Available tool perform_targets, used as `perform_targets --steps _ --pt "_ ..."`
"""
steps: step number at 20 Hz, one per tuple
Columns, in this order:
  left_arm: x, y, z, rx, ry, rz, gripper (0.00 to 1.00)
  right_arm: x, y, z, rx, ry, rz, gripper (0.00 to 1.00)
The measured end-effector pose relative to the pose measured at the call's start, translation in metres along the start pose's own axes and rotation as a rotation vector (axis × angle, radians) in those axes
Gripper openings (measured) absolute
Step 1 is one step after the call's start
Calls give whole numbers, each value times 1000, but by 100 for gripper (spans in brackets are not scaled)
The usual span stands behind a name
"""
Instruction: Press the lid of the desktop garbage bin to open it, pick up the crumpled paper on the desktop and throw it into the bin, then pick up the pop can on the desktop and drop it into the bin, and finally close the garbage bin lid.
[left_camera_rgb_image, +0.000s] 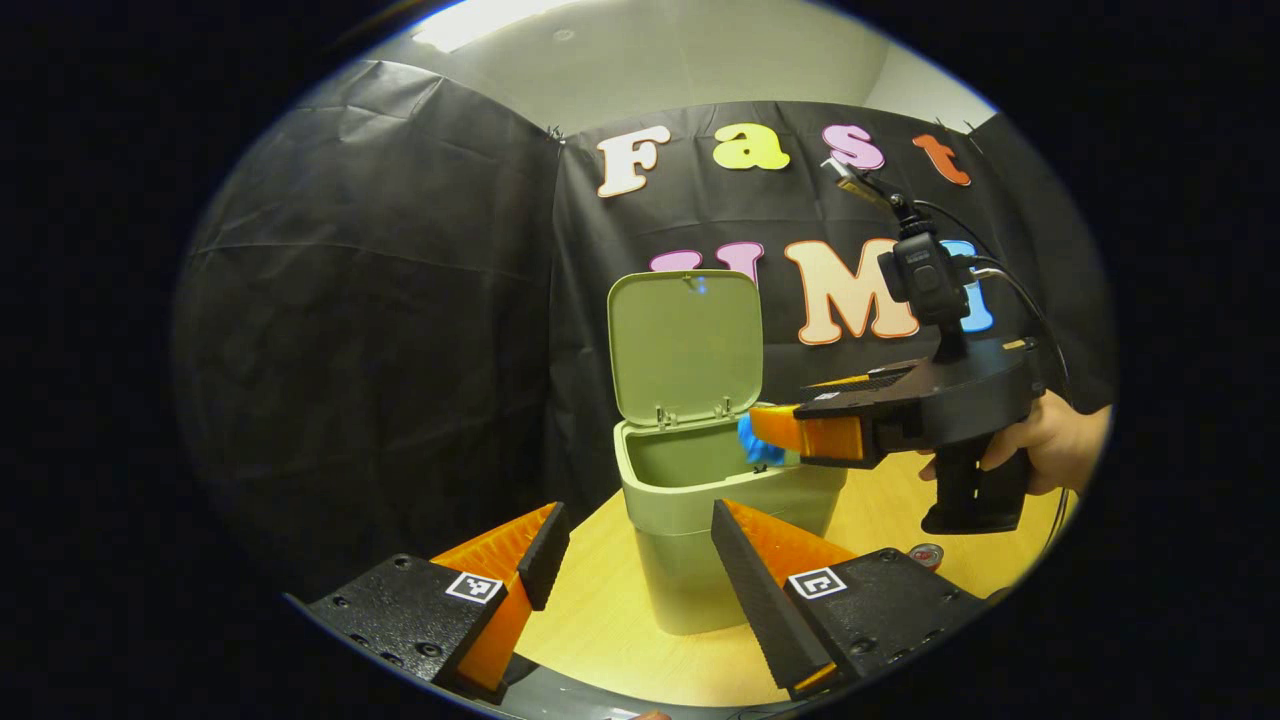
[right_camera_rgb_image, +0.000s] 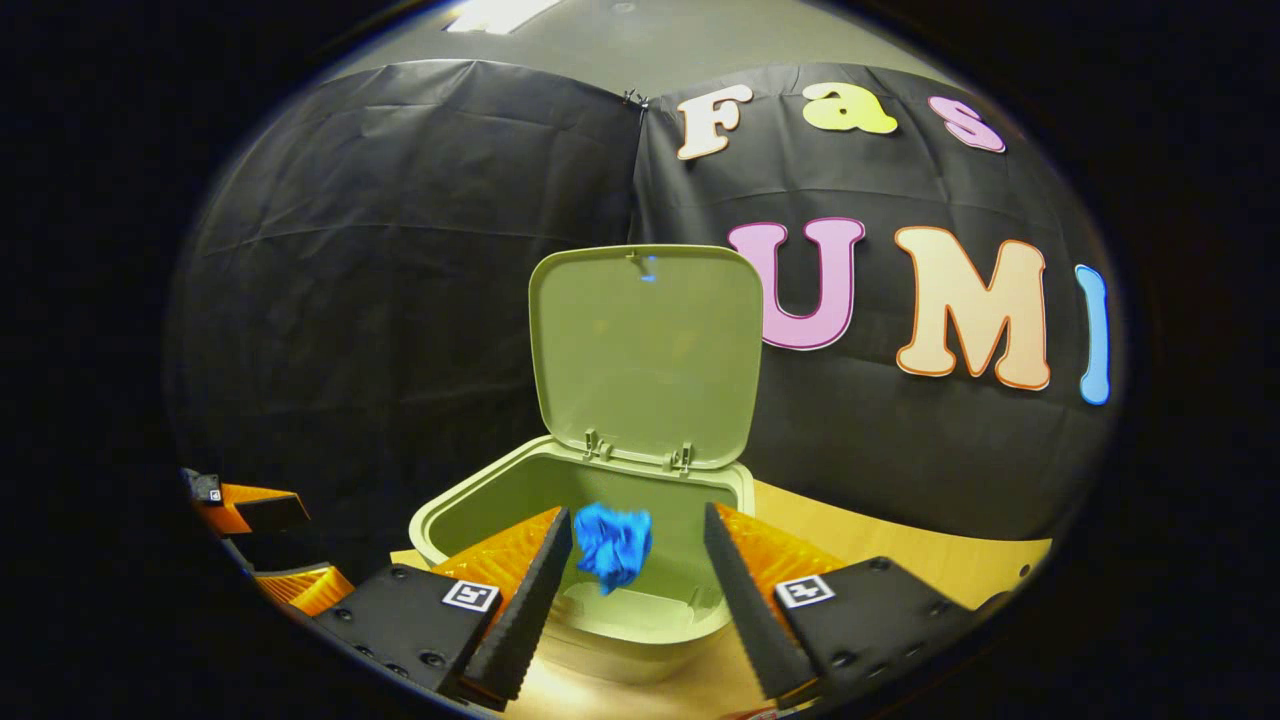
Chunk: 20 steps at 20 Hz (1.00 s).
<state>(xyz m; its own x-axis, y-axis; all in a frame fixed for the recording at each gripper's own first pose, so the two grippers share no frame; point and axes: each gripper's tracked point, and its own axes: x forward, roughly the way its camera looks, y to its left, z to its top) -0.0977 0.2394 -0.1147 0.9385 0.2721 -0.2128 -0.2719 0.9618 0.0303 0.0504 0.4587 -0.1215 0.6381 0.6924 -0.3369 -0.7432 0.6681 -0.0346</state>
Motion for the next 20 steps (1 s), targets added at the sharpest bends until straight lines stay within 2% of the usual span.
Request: perform_targets --steps 5,6,7,8,9,11,13,14,16,20 --pt "9 -28 6 3 -13 -46 88 -26 -32 12 -24 -68 -62 84" --pt "9 -35 7 0 -17 -59 88 -33 -41 12 -24 -77 -80 87" --pt "10 -44 9 -2 -21 -75 92 -40 -50 13 -20 -87 -96 92" --pt "11 -52 9 0 -22 -89 88 -47 -59 13 -15 -94 -111 92" --pt "13 -60 10 6 -22 -102 88 -56 -69 12 -11 -98 -130 96" --pt "15 -75 11 9 -25 -127 88 -74 -90 13 -4 -115 -170 98" --pt "18 -94 12 7 -28 -155 88 -93 -115 12 1 -134 -224 96" --pt "17 -105 13 6 -32 -174 88 -105 -128 12 4 -147 -254 100" --pt "19 -132 11 14 -33 -224 88 -132 -161 11 13 -167 -321 98" --pt "22 -177 5 10 -17 -309 88 -172 -206 -3 29 -152 -416 98"
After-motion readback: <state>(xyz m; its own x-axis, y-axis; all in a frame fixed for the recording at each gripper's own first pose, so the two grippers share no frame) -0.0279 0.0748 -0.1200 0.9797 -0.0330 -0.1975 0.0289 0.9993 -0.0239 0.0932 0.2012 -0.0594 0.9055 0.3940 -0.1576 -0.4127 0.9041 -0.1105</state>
